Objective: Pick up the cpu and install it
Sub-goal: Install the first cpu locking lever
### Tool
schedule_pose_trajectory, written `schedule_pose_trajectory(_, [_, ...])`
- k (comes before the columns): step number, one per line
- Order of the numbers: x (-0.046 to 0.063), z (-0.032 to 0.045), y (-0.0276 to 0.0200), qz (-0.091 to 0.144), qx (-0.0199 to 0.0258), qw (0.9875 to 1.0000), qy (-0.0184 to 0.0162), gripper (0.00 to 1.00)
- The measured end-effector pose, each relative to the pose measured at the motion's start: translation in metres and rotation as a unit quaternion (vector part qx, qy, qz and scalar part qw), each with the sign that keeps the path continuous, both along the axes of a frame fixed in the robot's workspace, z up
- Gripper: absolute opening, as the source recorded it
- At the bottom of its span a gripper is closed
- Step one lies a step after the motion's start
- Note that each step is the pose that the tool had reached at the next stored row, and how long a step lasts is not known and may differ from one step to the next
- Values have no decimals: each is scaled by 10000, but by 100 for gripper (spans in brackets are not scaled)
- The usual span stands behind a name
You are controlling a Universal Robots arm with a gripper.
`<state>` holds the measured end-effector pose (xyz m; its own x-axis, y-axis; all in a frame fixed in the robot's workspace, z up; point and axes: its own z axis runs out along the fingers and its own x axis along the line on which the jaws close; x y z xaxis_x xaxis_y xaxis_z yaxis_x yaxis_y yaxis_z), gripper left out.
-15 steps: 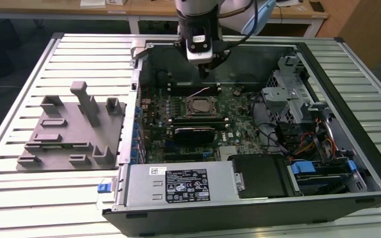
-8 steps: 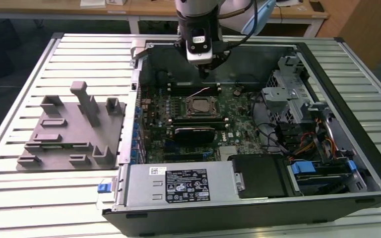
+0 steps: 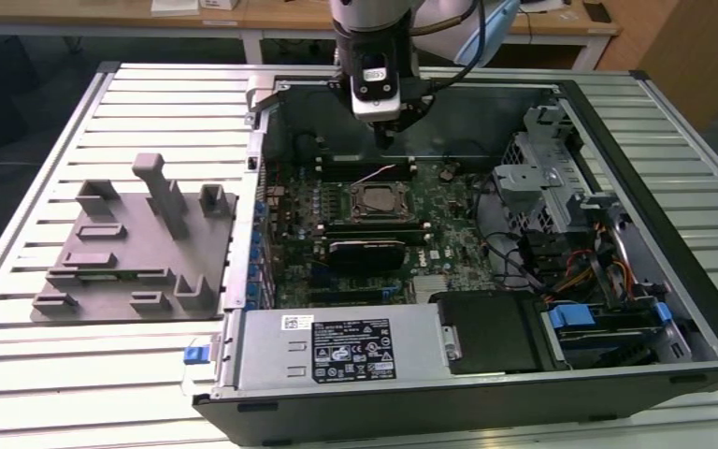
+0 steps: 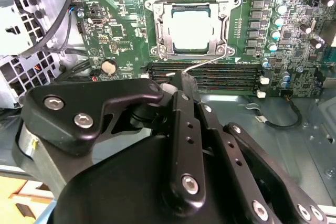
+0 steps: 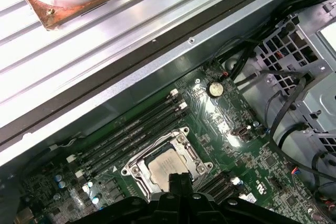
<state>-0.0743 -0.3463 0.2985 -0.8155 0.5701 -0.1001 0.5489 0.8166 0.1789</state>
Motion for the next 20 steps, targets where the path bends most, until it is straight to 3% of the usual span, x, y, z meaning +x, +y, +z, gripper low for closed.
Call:
schedule_pose_trajectory(7, [0,0,0,10,-2,10000,0,11])
schedule_pose_trajectory(12, [0,-7,0,256,-15,9997,-1,11])
schedule_pose_trajectory(16, [0,-17,0,563,-36,9984,0,11])
schedule_pose_trajectory(20, [0,-31,1,864,-70,9962,1,11])
